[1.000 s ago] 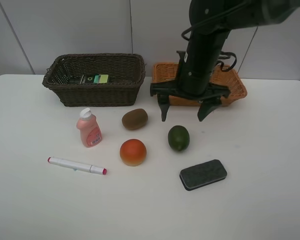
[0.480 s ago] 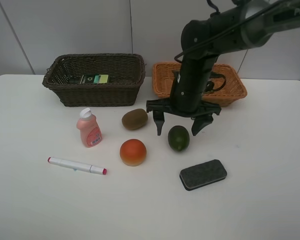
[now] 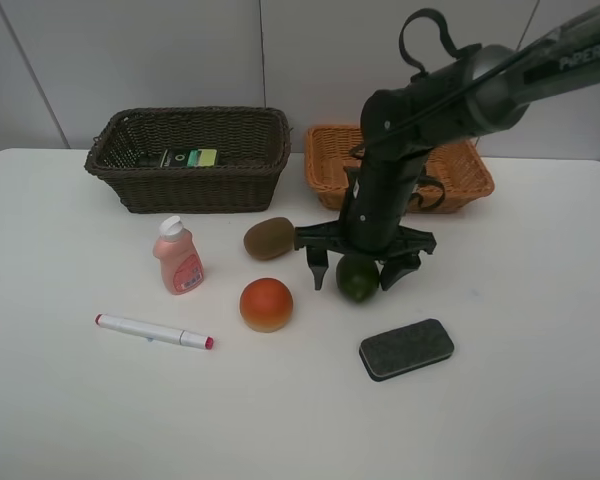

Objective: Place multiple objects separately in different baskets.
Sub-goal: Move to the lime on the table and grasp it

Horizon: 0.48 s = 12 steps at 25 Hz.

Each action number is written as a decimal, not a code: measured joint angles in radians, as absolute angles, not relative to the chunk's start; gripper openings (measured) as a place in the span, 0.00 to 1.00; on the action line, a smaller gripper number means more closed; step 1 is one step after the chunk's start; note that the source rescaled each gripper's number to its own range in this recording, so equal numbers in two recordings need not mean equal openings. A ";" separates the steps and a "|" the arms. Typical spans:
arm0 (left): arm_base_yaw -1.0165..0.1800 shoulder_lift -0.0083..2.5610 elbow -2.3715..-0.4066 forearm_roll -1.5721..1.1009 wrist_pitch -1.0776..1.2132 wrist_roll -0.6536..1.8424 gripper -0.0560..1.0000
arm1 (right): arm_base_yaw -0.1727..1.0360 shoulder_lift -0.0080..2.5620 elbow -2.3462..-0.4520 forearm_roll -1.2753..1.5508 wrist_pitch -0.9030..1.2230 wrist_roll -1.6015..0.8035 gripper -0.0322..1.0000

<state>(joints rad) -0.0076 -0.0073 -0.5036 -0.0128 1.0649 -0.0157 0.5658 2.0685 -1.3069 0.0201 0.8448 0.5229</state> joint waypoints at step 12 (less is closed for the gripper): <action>-0.008 -0.007 -0.504 -0.013 1.065 -0.016 1.00 | 0.563 2.079 -1.307 0.000 0.822 0.523 1.00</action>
